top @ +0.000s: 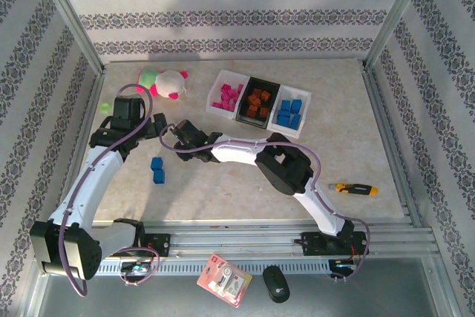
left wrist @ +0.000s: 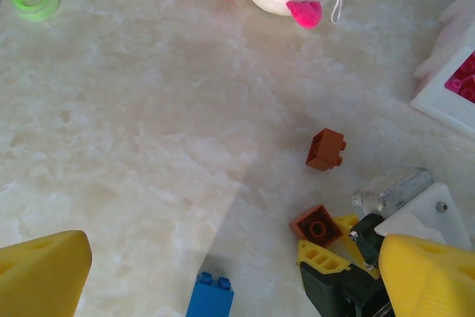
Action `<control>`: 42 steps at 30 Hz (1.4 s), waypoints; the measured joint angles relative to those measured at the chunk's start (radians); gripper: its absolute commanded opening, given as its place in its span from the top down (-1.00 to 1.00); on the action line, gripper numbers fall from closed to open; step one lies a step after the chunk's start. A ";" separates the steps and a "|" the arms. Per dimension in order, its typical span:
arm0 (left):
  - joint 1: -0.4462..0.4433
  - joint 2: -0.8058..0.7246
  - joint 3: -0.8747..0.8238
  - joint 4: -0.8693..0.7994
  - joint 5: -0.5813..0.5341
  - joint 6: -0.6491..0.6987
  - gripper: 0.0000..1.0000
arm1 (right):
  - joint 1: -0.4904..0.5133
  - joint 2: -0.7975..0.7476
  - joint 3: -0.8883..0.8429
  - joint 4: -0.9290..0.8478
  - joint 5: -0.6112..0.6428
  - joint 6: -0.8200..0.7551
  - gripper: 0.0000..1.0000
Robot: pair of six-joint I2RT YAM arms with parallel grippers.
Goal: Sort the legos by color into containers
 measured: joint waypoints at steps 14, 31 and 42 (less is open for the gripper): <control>-0.064 -0.007 -0.040 0.076 0.127 -0.023 -0.99 | -0.030 -0.370 -0.407 0.092 0.047 0.070 0.44; -0.405 -0.034 -0.192 0.434 0.201 0.130 -0.99 | -0.373 -0.641 -0.570 0.183 0.124 0.078 0.42; -0.473 0.010 -0.203 0.537 0.246 0.246 -0.99 | -0.529 -0.385 -0.397 0.175 0.069 0.070 0.35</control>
